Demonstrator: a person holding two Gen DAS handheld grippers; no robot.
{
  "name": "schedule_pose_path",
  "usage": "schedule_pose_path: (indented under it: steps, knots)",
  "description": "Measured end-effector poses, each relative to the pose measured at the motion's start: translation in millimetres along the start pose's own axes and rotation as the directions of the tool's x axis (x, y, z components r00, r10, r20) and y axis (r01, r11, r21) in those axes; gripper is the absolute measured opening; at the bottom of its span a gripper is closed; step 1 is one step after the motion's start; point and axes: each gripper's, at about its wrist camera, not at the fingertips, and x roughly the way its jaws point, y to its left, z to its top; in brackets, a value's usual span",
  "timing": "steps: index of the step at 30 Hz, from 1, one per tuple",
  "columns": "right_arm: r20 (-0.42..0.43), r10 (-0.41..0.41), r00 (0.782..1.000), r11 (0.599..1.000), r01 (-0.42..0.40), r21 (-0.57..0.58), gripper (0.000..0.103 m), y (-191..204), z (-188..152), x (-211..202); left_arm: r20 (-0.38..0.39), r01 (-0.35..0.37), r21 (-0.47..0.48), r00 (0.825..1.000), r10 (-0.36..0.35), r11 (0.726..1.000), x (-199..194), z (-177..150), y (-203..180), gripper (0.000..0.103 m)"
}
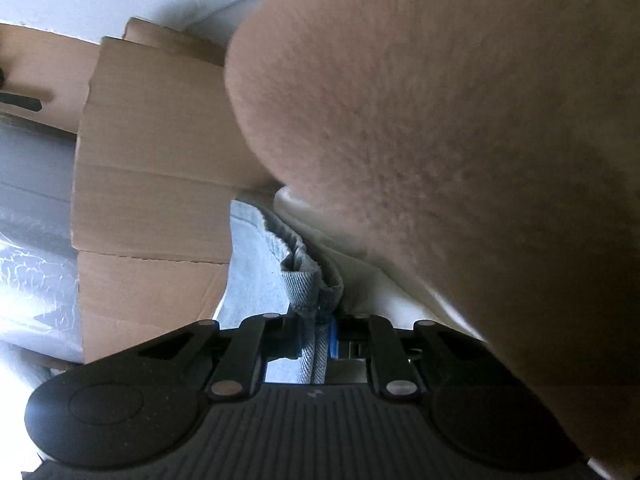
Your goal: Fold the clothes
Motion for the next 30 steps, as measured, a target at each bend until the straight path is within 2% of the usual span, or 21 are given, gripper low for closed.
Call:
schedule_pose_path:
  steps: [6,12,17,21,26,28,30]
  knots:
    - [-0.024,-0.02,1.0,1.0,0.02,-0.006,0.011,9,-1,-18,0.011,-0.008,0.012,1.0,0.007,1.0,-20,10,-6,0.011]
    - [-0.04,-0.052,0.998,0.999,0.052,0.01,0.011,8,-13,-56,0.0,-0.01,0.022,1.0,0.01,1.0,-41,16,-3,0.011]
    - [-0.041,-0.092,0.995,0.996,0.092,0.015,0.011,3,-24,-91,-0.034,-0.008,0.038,0.999,0.01,0.999,-53,16,0,0.011]
    - [-0.028,-0.112,0.993,0.994,0.112,0.002,0.011,10,-19,-110,-0.067,-0.005,0.082,0.998,0.01,0.997,-65,17,2,0.01]
    - [-0.026,-0.134,0.991,0.991,0.134,-0.004,0.011,33,-29,-124,-0.107,-0.009,0.122,0.994,0.022,0.993,-76,18,3,0.01]
    - [-0.046,-0.155,0.987,0.988,0.156,0.005,0.01,30,-31,-138,-0.118,-0.021,0.143,0.992,0.038,0.99,-81,17,1,0.01]
    - [-0.063,-0.144,0.988,0.989,0.142,-0.033,0.011,30,-28,-140,-0.133,-0.024,0.156,0.99,0.045,0.987,-86,14,-1,0.01]
